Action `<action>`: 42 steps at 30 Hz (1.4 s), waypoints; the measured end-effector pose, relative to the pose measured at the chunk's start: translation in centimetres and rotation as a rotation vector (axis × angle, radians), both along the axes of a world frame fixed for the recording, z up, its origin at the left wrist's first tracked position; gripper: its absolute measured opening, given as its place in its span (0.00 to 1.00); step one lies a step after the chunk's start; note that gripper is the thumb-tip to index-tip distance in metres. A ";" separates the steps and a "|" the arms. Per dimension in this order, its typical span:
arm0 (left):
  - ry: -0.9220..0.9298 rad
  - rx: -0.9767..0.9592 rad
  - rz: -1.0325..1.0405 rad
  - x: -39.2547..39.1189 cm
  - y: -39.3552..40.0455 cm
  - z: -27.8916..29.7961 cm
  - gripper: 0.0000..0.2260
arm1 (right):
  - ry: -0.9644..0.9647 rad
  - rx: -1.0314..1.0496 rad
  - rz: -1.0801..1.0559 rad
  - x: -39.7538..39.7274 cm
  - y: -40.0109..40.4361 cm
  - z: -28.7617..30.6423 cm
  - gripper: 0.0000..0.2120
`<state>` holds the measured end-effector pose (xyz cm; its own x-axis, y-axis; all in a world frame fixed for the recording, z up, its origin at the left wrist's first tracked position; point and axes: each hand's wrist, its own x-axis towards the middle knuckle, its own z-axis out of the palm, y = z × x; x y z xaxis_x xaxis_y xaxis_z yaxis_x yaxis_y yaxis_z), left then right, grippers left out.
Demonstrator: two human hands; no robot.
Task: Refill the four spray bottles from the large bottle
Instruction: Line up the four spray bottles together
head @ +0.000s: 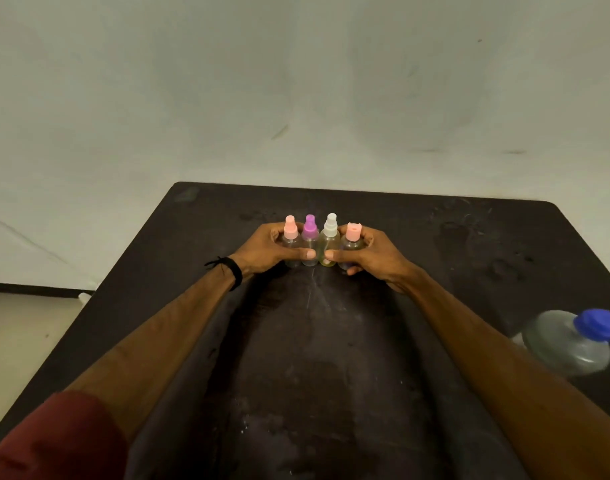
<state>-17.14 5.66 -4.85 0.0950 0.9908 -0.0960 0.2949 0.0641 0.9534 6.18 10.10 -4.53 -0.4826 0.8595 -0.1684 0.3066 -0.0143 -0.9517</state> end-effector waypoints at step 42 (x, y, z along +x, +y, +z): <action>0.062 -0.043 0.024 -3.0 -19.6 0.5 0.28 | 0.037 -0.003 0.073 -2.2 -18.9 -0.6 0.27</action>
